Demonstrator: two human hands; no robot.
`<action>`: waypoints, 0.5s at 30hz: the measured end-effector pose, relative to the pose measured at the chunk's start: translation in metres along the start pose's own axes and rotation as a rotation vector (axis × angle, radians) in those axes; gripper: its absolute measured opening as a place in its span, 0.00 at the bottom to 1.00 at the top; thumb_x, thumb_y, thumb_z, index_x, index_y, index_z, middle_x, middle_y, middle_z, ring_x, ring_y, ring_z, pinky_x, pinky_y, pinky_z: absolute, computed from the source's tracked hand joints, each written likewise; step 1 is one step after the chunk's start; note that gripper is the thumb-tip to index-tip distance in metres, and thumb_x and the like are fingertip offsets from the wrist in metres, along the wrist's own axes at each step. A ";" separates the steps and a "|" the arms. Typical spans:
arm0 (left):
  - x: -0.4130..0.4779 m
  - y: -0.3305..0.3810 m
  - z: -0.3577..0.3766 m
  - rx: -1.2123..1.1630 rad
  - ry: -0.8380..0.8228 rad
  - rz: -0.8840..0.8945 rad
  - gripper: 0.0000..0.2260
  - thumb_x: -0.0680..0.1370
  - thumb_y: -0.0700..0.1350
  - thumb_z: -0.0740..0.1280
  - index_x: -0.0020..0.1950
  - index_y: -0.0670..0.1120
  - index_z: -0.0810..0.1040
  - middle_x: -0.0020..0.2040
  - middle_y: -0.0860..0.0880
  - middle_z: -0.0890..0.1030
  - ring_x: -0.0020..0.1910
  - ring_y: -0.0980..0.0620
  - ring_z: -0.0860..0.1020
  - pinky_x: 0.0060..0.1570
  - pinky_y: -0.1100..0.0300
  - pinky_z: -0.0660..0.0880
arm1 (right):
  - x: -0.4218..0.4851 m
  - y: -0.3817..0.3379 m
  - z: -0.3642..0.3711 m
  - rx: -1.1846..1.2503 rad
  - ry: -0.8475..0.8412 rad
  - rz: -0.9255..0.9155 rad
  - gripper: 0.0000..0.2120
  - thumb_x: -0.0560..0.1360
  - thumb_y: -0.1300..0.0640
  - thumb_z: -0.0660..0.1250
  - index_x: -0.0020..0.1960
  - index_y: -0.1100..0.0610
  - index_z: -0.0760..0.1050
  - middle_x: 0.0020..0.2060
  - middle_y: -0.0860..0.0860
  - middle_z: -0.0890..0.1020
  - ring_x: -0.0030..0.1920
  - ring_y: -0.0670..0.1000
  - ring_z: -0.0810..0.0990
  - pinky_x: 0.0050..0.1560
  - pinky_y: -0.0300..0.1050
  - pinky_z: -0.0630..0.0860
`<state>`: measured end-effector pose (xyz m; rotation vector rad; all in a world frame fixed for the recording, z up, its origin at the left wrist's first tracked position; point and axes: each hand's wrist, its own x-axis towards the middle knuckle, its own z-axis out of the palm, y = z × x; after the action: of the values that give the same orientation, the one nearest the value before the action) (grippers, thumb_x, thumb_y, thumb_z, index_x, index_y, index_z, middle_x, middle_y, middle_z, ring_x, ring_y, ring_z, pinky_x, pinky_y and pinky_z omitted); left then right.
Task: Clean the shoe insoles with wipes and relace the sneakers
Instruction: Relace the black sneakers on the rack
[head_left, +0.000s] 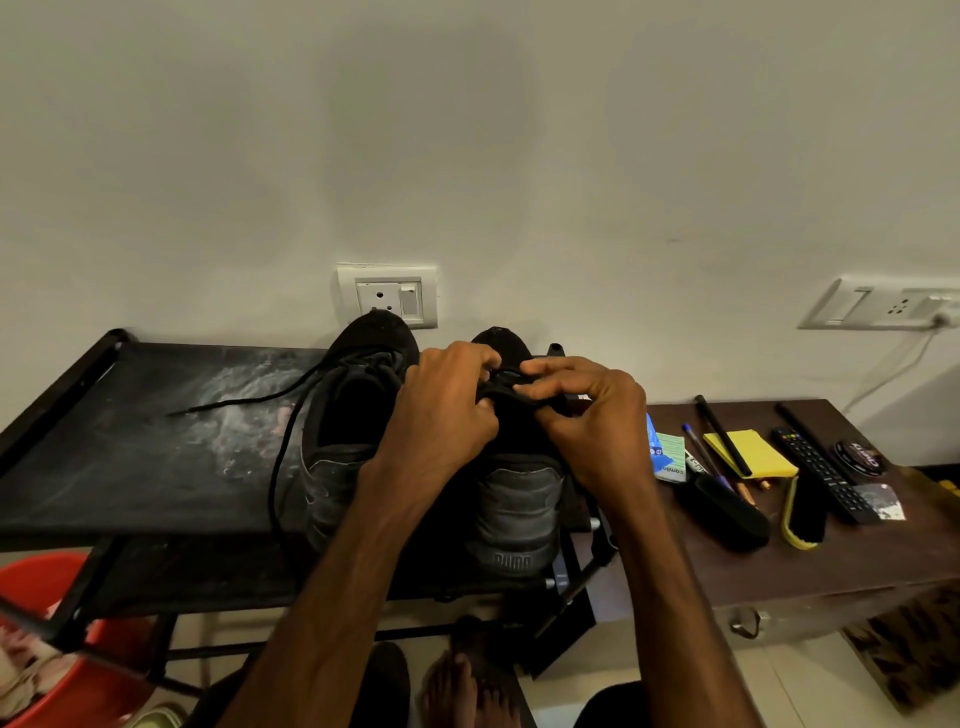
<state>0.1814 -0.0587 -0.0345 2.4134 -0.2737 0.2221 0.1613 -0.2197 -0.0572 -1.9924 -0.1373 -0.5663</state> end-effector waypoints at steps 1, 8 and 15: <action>0.000 0.000 0.000 0.003 0.001 -0.012 0.21 0.73 0.39 0.72 0.65 0.50 0.80 0.56 0.52 0.84 0.59 0.51 0.81 0.63 0.49 0.77 | 0.000 0.001 0.000 0.007 -0.014 -0.015 0.11 0.69 0.70 0.76 0.43 0.55 0.88 0.48 0.47 0.87 0.51 0.45 0.85 0.54 0.50 0.82; -0.002 0.001 0.004 0.147 -0.009 -0.033 0.23 0.75 0.44 0.71 0.69 0.49 0.72 0.60 0.48 0.81 0.60 0.42 0.78 0.56 0.49 0.77 | 0.002 0.004 -0.001 -0.050 -0.054 -0.090 0.11 0.69 0.73 0.74 0.39 0.58 0.86 0.49 0.52 0.84 0.51 0.43 0.82 0.52 0.32 0.77; -0.006 0.009 0.004 0.192 0.024 -0.040 0.09 0.77 0.41 0.68 0.56 0.49 0.83 0.52 0.48 0.82 0.53 0.44 0.79 0.46 0.57 0.71 | 0.004 0.000 -0.001 -0.119 -0.082 -0.076 0.17 0.67 0.74 0.72 0.40 0.52 0.85 0.49 0.51 0.81 0.52 0.42 0.79 0.50 0.28 0.73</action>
<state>0.1735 -0.0670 -0.0334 2.6013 -0.2002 0.2701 0.1642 -0.2210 -0.0546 -2.1341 -0.2353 -0.5519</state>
